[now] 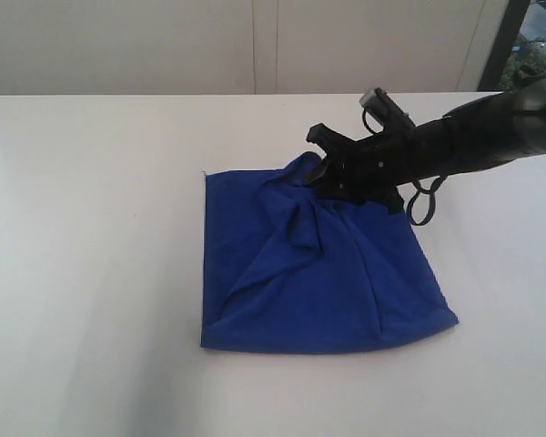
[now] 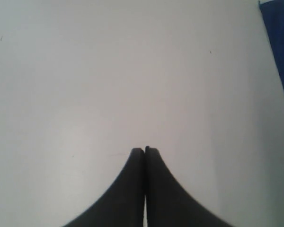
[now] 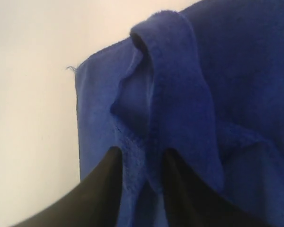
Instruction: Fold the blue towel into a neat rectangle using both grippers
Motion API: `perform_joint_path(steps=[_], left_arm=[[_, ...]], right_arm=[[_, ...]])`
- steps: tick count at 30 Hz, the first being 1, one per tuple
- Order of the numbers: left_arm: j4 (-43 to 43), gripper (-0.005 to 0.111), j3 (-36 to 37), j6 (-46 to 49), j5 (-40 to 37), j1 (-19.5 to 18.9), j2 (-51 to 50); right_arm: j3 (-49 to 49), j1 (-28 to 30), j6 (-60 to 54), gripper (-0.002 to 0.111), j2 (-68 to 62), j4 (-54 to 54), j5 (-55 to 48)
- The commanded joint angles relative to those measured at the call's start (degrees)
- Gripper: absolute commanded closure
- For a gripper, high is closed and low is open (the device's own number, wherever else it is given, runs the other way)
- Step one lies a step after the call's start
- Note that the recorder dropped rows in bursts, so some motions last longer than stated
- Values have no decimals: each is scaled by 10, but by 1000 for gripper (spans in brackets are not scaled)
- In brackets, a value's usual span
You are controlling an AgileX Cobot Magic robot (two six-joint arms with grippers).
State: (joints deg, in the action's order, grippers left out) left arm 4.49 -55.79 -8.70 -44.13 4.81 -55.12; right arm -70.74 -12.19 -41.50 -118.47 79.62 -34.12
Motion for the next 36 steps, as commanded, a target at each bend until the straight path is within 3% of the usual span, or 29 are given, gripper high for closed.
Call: perform_joint_path(steps=[1,15,18,25,36], left_arm=[[0,107,0,-3,-3,-1,4],[0,107,0,-3,-3,-1,4],[0,107,0,-3,-3,-1,4],[0,107,0,-3,-3,-1,4],[0,107,0,-3,-3,-1,4]], right_arm=[[0,3,-9,79,10,-27,36],[0,3,-2,80,10,-93,60],[0,3,-2,85,10,-95,61],[0,3,1,108,10,-108,74],[-1,3,1,108,12,-115,75]])
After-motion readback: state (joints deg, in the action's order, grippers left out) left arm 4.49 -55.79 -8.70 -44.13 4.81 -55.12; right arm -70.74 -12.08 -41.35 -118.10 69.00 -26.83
